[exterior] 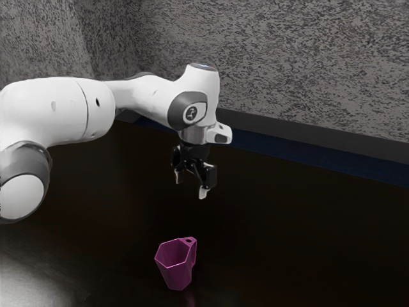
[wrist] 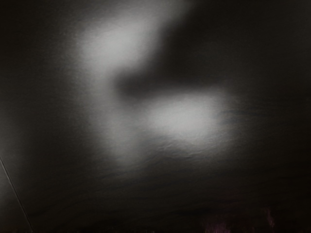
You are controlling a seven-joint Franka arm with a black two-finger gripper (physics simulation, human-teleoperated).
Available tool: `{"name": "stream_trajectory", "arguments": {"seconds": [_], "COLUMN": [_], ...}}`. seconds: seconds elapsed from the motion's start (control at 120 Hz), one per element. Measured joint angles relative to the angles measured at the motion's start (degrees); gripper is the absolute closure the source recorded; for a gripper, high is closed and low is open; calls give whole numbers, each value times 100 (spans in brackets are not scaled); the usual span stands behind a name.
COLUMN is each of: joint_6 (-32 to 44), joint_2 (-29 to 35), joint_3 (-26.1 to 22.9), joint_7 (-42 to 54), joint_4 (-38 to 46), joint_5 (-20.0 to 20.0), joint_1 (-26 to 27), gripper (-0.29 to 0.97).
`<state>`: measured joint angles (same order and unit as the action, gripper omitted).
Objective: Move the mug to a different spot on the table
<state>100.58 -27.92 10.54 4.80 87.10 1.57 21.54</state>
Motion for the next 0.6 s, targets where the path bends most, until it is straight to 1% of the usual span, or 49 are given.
{"name": "stream_trajectory", "arguments": {"seconds": [0.175,0.292,0.442,0.6], "joint_6": [-163,-229,-240,108], "joint_2": [92,133,215,431], "joint_3": [-138,-273,-379,-450], "joint_7": [204,211,193,270], "joint_4": [318,544,911,1392], "joint_5": [509,669,684,421], "joint_1": [106,169,263,328], "gripper": [0,0,0,0]}}
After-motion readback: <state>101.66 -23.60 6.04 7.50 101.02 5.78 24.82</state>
